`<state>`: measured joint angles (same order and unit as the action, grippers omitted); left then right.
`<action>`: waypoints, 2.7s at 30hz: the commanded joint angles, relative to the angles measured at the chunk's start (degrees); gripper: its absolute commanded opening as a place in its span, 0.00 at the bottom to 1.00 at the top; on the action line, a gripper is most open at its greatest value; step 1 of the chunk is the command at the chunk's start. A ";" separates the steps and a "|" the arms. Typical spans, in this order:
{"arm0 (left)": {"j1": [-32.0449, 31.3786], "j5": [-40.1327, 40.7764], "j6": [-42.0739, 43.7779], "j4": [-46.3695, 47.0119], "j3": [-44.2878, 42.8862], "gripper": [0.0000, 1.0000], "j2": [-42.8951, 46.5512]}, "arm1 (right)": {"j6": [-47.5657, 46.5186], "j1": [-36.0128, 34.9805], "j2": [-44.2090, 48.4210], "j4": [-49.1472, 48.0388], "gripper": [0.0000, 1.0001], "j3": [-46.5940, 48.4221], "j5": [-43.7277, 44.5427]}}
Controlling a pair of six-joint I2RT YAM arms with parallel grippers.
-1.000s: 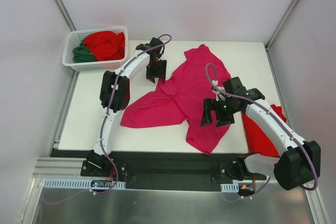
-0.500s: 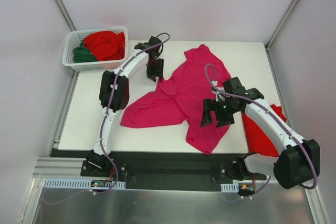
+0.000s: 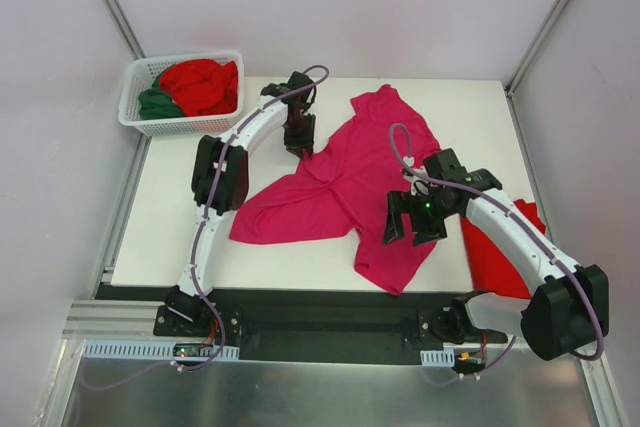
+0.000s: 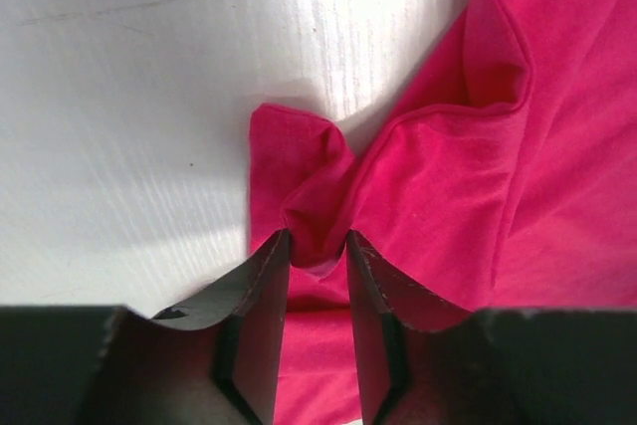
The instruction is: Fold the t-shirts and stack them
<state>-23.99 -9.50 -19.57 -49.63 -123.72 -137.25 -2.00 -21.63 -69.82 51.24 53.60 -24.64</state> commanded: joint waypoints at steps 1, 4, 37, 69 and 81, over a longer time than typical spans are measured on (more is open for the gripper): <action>-0.62 -0.61 -0.12 -1.00 0.15 0.22 1.90 | -0.81 -0.17 0.74 1.05 0.96 -0.61 0.12; -0.62 -0.26 0.24 -1.17 0.15 0.07 2.16 | -0.72 -0.17 0.91 1.05 0.96 -0.96 0.12; 3.59 28.93 8.85 -8.56 -15.76 0.00 9.90 | -1.96 -0.26 3.99 2.46 0.96 -5.70 -1.99; 4.04 3.88 0.41 5.22 23.93 0.99 23.75 | 1.12 -0.61 4.17 -0.09 0.96 -5.44 -3.57; 4.56 1.94 1.29 22.45 45.41 0.99 32.31 | 1.82 -2.19 3.29 -0.88 0.96 -4.30 -3.22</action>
<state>-19.77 -6.09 -18.04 -34.44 -80.77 -107.39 -0.67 -23.14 -66.37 50.96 46.50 -27.29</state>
